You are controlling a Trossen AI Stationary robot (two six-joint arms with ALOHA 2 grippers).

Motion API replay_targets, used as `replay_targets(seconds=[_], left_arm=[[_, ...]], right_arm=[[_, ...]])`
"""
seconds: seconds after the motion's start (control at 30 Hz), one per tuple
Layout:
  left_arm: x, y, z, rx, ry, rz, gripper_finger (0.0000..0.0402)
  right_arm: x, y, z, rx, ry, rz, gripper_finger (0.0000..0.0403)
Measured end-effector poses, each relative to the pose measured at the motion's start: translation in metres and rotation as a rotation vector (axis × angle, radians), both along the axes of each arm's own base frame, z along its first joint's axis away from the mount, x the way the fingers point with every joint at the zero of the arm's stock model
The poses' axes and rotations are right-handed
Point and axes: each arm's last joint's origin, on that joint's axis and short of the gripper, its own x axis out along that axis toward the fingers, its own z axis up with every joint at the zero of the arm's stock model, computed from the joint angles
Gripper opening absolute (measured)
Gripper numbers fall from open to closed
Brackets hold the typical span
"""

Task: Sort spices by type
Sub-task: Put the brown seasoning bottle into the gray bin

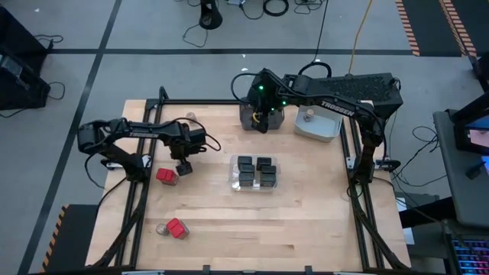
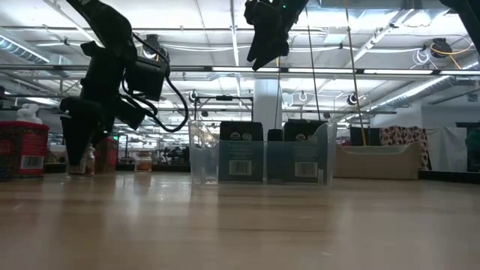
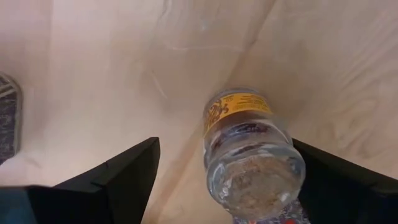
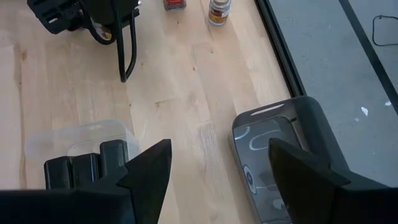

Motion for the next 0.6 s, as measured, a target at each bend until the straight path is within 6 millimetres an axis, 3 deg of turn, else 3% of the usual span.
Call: replay_targets(seconds=[0.3, 0.6], left_arm=[[0.0, 0.0001, 0.0, 0.002, -0.001, -0.007, 0.0324], [-0.0001, 0.0, 0.0, 0.0, 0.0, -0.018, 0.0242]], right_arm=[[0.0001, 0.0, -0.0001, 0.0, 0.0, 0.0, 0.0251], [0.0001, -0.0001, -0.0001, 0.001, 0.0, -0.002, 0.0251]])
